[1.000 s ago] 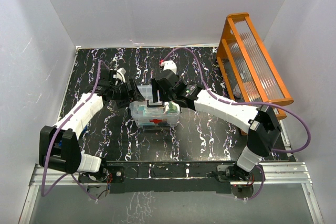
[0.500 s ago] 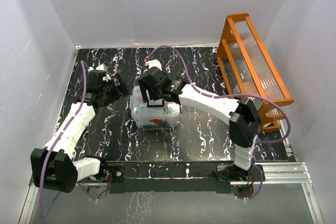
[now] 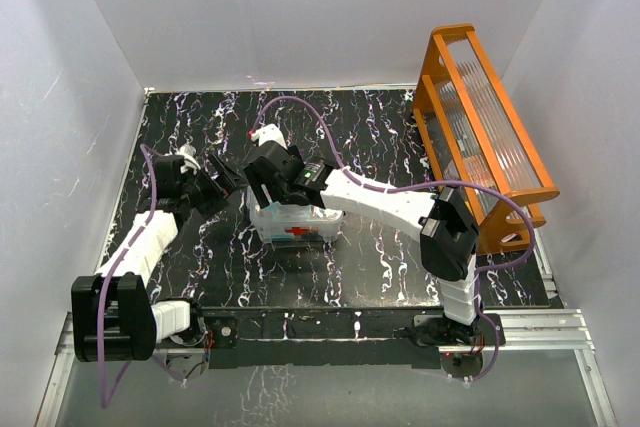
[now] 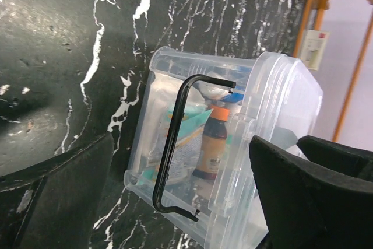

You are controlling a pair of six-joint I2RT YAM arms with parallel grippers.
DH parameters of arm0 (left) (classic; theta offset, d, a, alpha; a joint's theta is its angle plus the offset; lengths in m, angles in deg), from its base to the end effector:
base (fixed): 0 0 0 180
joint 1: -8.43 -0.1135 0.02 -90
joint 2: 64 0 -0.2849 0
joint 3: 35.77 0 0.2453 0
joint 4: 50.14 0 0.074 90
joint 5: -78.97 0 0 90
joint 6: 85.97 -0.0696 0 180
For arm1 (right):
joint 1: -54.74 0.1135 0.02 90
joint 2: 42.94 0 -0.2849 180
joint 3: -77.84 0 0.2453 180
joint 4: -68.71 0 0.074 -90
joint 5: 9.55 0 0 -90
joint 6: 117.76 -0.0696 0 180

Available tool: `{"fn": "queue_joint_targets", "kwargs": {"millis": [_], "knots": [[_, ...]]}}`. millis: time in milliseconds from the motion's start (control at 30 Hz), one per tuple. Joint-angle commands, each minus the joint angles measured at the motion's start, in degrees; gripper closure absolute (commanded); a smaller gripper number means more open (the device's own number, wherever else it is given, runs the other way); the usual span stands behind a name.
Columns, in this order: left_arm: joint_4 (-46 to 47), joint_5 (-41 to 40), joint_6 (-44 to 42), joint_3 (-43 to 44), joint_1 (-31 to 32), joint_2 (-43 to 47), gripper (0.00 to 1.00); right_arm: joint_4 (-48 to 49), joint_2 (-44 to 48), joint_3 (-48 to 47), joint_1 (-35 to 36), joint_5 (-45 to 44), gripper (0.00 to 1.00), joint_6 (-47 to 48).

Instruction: Organize the medicine kit

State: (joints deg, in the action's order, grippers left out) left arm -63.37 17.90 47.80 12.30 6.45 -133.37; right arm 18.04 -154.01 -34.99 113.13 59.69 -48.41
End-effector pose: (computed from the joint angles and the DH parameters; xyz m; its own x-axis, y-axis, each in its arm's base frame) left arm 0.2603 -0.0247 0.2146 -0.6637 -0.6287 -0.4052 -0.1261 0.6280 -0.7679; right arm 0.2616 0.3780 0.2821 -0.6074 -0.3578 -0.7092 -0.4916 0.8706 -0.0182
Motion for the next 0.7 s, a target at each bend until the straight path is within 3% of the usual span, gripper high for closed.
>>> {"fn": "queue_joint_targets", "kwargs": {"millis": [0,133,400,667], "knots": [[12.52,11.93,5.15,-3.85,-0.58,-2.45,0.01,-1.98,-0.96,0.85,0.01,0.49,0.28,0.18],[17.49,15.15,8.15,-6.00,-0.58,-3.52,0.01,-1.98,-1.08,1.37,0.06,0.71,0.30,-0.63],[36.61,21.16,28.82,-11.48,-0.57,-6.29,0.01,-1.04,-0.89,2.08,0.06,1.36,0.31,-1.44],[33.76,23.39,36.65,-9.87,-0.65,-4.50,0.01,-1.02,-1.21,2.43,0.04,1.17,0.33,-2.00]]}}
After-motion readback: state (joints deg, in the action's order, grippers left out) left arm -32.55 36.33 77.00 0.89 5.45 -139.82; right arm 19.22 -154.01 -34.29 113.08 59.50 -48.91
